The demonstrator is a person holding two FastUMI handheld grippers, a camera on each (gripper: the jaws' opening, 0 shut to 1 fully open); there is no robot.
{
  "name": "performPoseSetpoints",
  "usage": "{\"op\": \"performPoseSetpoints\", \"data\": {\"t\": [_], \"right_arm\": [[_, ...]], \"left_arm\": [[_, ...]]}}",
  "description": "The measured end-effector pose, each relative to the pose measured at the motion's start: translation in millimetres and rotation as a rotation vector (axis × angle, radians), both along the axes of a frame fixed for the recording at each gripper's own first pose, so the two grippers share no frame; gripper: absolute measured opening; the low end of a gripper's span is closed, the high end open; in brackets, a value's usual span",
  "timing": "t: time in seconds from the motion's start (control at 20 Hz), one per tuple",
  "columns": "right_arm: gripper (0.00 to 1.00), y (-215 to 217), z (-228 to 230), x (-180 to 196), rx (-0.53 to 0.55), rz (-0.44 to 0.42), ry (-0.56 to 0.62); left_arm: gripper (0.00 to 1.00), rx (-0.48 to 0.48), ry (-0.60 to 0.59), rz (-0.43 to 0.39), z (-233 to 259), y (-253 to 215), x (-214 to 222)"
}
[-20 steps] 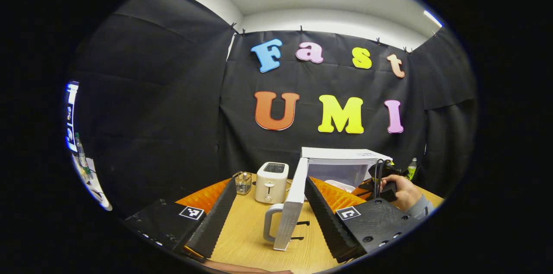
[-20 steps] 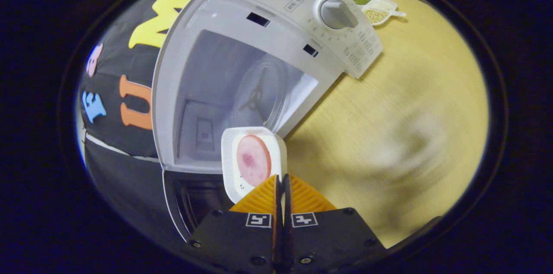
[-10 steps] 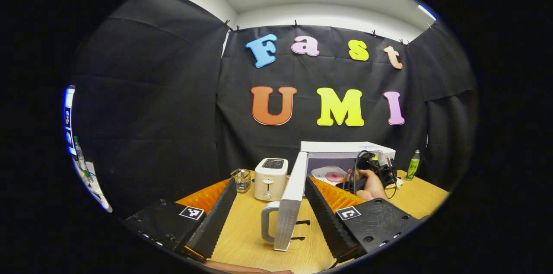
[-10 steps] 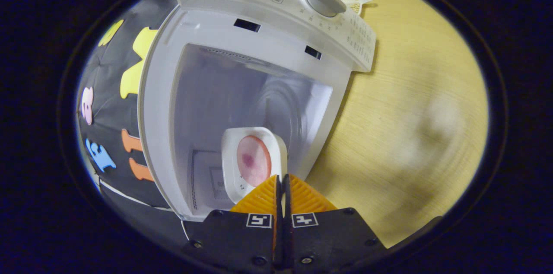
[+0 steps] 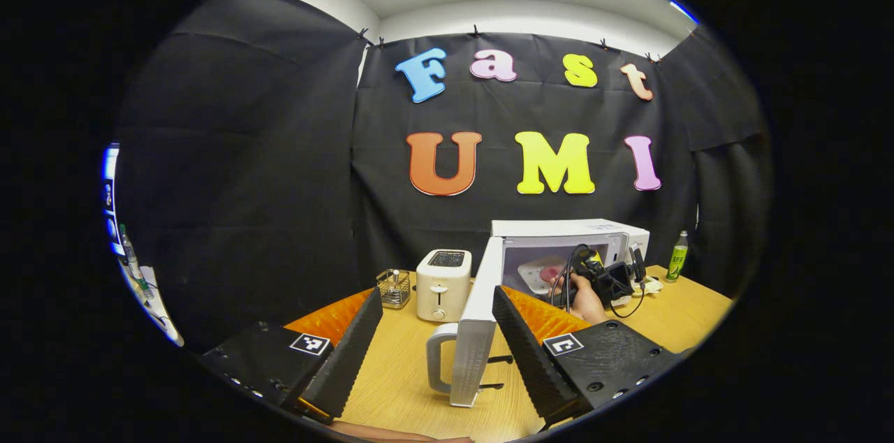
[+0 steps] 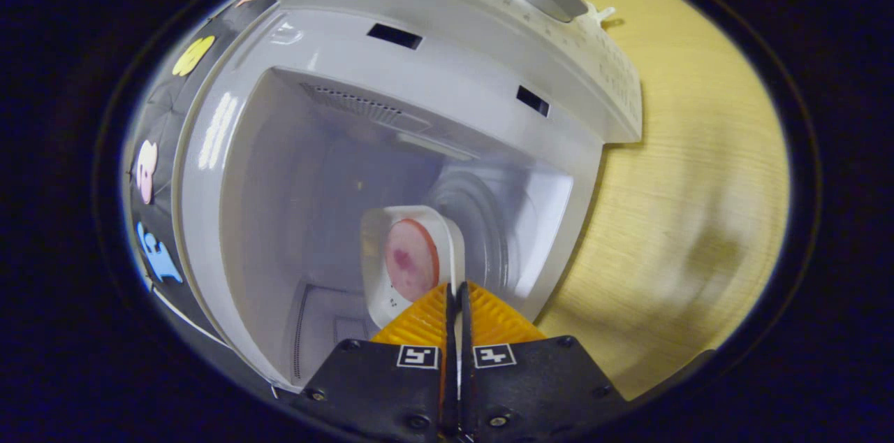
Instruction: Open the microwave oven with the left hand, put the food in, and close the microwave oven.
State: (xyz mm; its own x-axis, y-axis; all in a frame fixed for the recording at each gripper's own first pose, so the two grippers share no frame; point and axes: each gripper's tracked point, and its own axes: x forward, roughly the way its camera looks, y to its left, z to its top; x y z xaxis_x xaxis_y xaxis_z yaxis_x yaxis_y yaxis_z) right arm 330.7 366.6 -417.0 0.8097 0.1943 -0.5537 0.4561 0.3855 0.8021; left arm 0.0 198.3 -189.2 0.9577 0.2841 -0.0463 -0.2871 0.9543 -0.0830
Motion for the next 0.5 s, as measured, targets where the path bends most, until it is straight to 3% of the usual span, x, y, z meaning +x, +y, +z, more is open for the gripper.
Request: {"op": "performPoseSetpoints", "data": {"t": [0.05,0.1,0.15,0.25,0.3,0.4,0.45,0.5], "right_arm": [[0.06,-2.6,0.2,2.0,0.011,-0.013,-0.011],[0.07,-2.2,-0.9,4.3,0.013,-0.02,-0.016],[0.08,-2.8,0.0,4.4,0.007,-0.02,-0.017],[0.1,-2.0,1.2,5.4,-0.02,-0.004,-0.042],[0.11,-3.1,1.5,5.6,-0.036,-0.003,-0.056],[0.14,-0.7,3.9,3.9,-0.038,0.024,-0.08],[0.05,3.5,8.2,2.2,-0.022,0.048,-0.089],[0.12,4.5,12.9,-2.2,-0.036,0.072,-0.1]], "left_arm": [[0.95,-0.003,-0.003,-0.004,0.6,-1.1,-1.7],[0.95,-0.008,-0.007,-0.011,1.1,-2.2,-1.7],[0.84,-0.02,-0.008,-0.025,1.3,-5.2,-2.4],[0.84,-0.04,-0.016,-0.041,2.6,-8.5,-4.0],[0.95,-0.04,-0.018,-0.041,3.1,-7.2,-5.3],[0.95,-0.033,-0.013,-0.027,2.4,-3.9,-10.5],[0.95,-0.031,-0.012,-0.025,2.0,-2.4,-12.2],[0.95,-0.033,-0.011,-0.019,1.7,-1.8,-14.8]]}}
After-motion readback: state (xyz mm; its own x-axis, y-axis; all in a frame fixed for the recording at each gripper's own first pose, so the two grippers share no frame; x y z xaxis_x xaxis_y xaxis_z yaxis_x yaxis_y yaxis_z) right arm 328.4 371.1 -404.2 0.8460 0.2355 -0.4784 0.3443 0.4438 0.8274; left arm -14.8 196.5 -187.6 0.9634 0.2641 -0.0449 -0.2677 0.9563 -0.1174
